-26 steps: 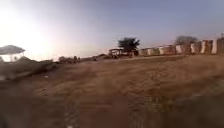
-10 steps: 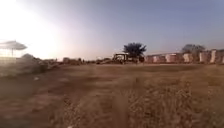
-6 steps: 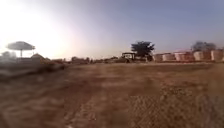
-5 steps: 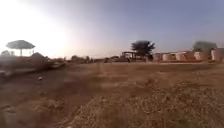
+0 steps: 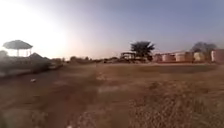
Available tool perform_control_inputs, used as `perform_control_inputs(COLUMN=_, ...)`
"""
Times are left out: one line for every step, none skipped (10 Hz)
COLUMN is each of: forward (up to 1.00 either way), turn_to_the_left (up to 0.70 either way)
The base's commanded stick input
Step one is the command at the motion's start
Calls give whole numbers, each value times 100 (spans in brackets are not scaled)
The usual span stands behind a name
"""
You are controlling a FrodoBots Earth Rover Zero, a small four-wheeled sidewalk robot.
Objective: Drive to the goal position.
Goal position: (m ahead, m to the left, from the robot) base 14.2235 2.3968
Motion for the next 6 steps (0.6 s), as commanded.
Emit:
perform_control_inputs(forward=70, turn_to_the_left=21)
perform_control_inputs(forward=70, turn_to_the_left=4)
perform_control_inputs(forward=70, turn_to_the_left=0)
perform_control_inputs(forward=70, turn_to_the_left=0)
perform_control_inputs(forward=70, turn_to_the_left=0)
perform_control_inputs(forward=70, turn_to_the_left=7)
